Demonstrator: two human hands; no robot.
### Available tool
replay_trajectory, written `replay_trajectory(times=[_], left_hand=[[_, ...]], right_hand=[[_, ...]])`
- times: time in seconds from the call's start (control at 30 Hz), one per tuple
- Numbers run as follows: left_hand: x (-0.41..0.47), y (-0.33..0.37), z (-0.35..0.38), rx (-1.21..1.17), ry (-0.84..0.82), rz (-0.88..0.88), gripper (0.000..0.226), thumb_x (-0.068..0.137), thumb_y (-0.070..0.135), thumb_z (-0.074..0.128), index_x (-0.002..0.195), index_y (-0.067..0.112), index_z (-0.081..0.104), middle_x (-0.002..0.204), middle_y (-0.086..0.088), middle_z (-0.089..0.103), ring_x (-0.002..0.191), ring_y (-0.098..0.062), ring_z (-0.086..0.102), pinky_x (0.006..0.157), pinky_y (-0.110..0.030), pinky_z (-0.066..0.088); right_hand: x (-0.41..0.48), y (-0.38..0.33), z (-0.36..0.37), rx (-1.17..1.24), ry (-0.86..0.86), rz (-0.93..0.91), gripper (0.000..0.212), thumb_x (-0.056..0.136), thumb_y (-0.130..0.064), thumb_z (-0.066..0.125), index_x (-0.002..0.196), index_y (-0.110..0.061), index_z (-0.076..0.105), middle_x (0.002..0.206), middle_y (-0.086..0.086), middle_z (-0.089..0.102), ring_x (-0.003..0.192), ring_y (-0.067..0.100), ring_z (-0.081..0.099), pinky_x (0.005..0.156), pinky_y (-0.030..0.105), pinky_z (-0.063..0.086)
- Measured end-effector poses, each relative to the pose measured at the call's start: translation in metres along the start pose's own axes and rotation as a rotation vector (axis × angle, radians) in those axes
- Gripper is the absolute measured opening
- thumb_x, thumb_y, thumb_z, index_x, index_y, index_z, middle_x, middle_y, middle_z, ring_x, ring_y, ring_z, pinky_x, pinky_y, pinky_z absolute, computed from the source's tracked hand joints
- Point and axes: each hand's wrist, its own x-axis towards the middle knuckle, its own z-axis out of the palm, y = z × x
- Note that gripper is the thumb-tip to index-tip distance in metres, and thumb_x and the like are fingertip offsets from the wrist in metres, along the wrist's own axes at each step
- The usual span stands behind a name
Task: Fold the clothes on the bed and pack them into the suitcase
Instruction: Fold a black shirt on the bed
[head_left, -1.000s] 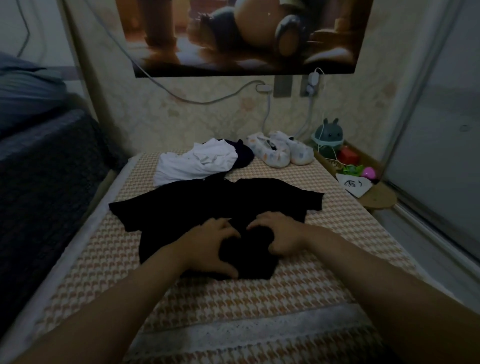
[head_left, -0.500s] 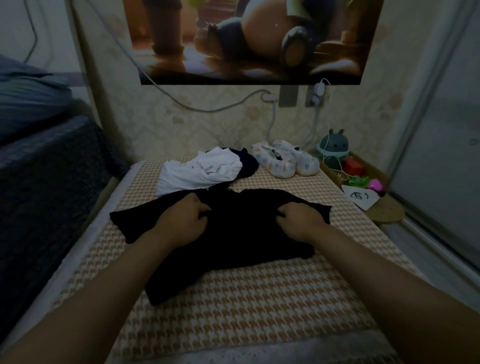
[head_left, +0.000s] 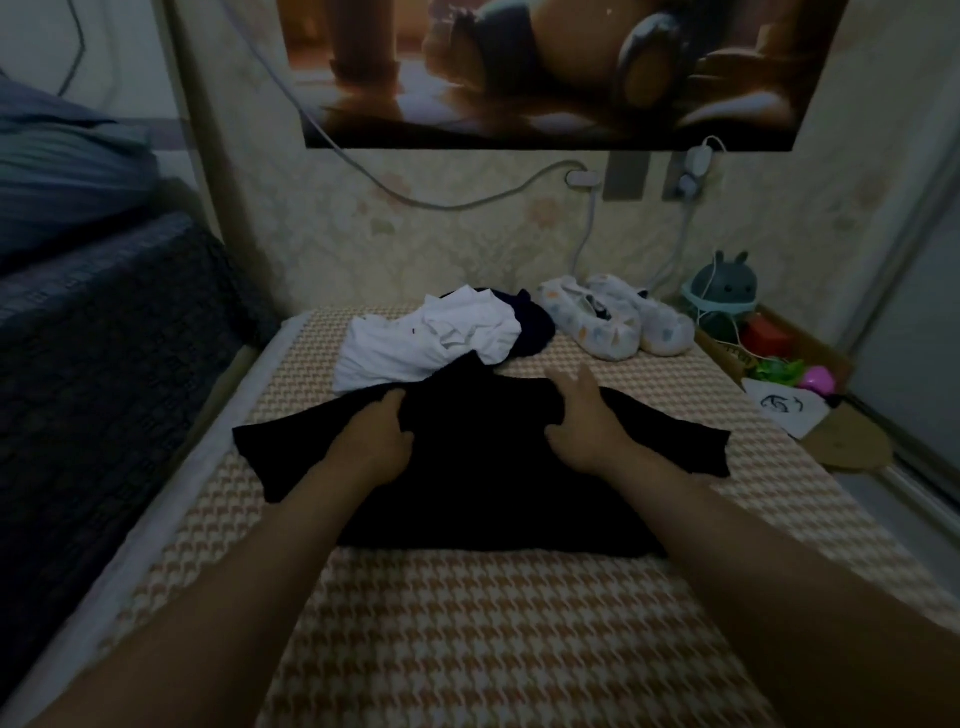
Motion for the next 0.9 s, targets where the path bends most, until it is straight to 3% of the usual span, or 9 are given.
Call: replay_trajectory(times=[0.13, 0.23, 0.43, 0.53, 0.6, 0.67, 0.7, 0.8, 0.9], left_hand=[[-0.023, -0.035, 0.000, 0.290, -0.030, -0.101, 0.023, 0.096, 0.027, 0.052, 0.102, 0.006, 0.057, 0.102, -0.013, 0.059, 0.087, -0.023, 0.055, 0.073, -0.030, 0.047], [-0.036, -0.046, -0.009, 0.270, -0.040, -0.198, 0.035, 0.099, 0.023, 0.050, 0.066, 0.015, 0.043, 0.069, -0.001, 0.045, 0.061, -0.007, 0.039, 0.057, -0.024, 0.034], [-0.046, -0.052, -0.018, 0.157, -0.099, -0.203, 0.041, 0.096, 0.007, 0.047, 0.057, 0.017, 0.037, 0.062, 0.001, 0.038, 0.057, -0.005, 0.034, 0.069, -0.023, 0.042], [-0.050, -0.050, -0.017, 0.058, -0.064, -0.190, 0.039, 0.097, 0.004, 0.043, 0.062, 0.017, 0.035, 0.064, -0.002, 0.039, 0.058, -0.007, 0.036, 0.052, -0.017, 0.033], [-0.048, -0.048, -0.016, -0.027, -0.069, -0.225, 0.014, 0.096, 0.016, 0.052, 0.086, 0.010, 0.045, 0.081, -0.005, 0.050, 0.070, -0.014, 0.049, 0.055, -0.022, 0.036], [-0.040, -0.048, -0.017, -0.113, -0.077, -0.263, 0.051, 0.093, 0.031, 0.059, 0.129, 0.003, 0.036, 0.115, -0.013, 0.055, 0.100, -0.026, 0.056, 0.071, -0.025, 0.041], [-0.035, -0.047, -0.017, -0.128, -0.073, -0.277, 0.064, 0.093, 0.034, 0.060, 0.139, 0.003, 0.030, 0.127, -0.016, 0.051, 0.112, -0.029, 0.054, 0.080, -0.025, 0.041], [-0.019, -0.044, -0.010, -0.054, -0.011, -0.230, 0.048, 0.092, 0.027, 0.060, 0.130, 0.000, 0.047, 0.125, -0.017, 0.056, 0.112, -0.032, 0.055, 0.087, -0.029, 0.045], [-0.008, -0.045, 0.001, -0.052, 0.042, -0.197, 0.028, 0.091, 0.016, 0.056, 0.111, -0.003, 0.063, 0.113, -0.019, 0.063, 0.107, -0.034, 0.058, 0.089, -0.031, 0.045]], right_hand=[[-0.010, -0.020, 0.033, -0.254, -0.165, -0.170, 0.058, 0.094, -0.022, 0.053, 0.149, -0.022, 0.033, 0.157, 0.005, 0.025, 0.144, 0.023, 0.024, 0.118, 0.035, 0.023], [-0.021, -0.039, 0.053, -0.337, -0.207, -0.211, 0.052, 0.099, -0.034, 0.047, 0.148, -0.023, 0.035, 0.156, 0.006, 0.028, 0.142, 0.025, 0.028, 0.117, 0.039, 0.025], [-0.038, -0.054, 0.087, -0.484, -0.267, -0.284, 0.063, 0.096, -0.056, 0.041, 0.152, -0.033, 0.023, 0.162, 0.005, 0.008, 0.148, 0.023, 0.009, 0.120, 0.042, 0.014], [-0.037, -0.055, 0.095, -0.536, -0.315, -0.286, 0.061, 0.095, -0.056, 0.041, 0.150, -0.038, 0.024, 0.162, 0.002, 0.008, 0.148, 0.024, 0.009, 0.119, 0.046, 0.014], [-0.030, -0.060, 0.093, -0.544, -0.296, -0.285, 0.055, 0.093, -0.048, 0.046, 0.145, -0.036, 0.035, 0.157, 0.002, 0.024, 0.141, 0.025, 0.027, 0.114, 0.045, 0.025], [-0.017, -0.066, 0.089, -0.525, -0.181, -0.322, 0.045, 0.092, -0.038, 0.049, 0.136, -0.030, 0.049, 0.142, 0.002, 0.043, 0.124, 0.024, 0.046, 0.102, 0.039, 0.039], [-0.009, -0.069, 0.087, -0.492, -0.101, -0.332, 0.041, 0.092, -0.032, 0.049, 0.132, -0.028, 0.053, 0.135, 0.003, 0.047, 0.117, 0.023, 0.050, 0.097, 0.038, 0.043], [0.020, -0.076, 0.087, -0.484, 0.083, -0.389, 0.043, 0.089, -0.018, 0.052, 0.132, -0.022, 0.053, 0.132, 0.006, 0.049, 0.110, 0.026, 0.052, 0.088, 0.039, 0.047], [0.045, -0.085, 0.095, -0.576, 0.202, -0.553, 0.046, 0.086, -0.020, 0.052, 0.132, -0.015, 0.057, 0.131, 0.014, 0.055, 0.107, 0.034, 0.057, 0.082, 0.042, 0.048]])
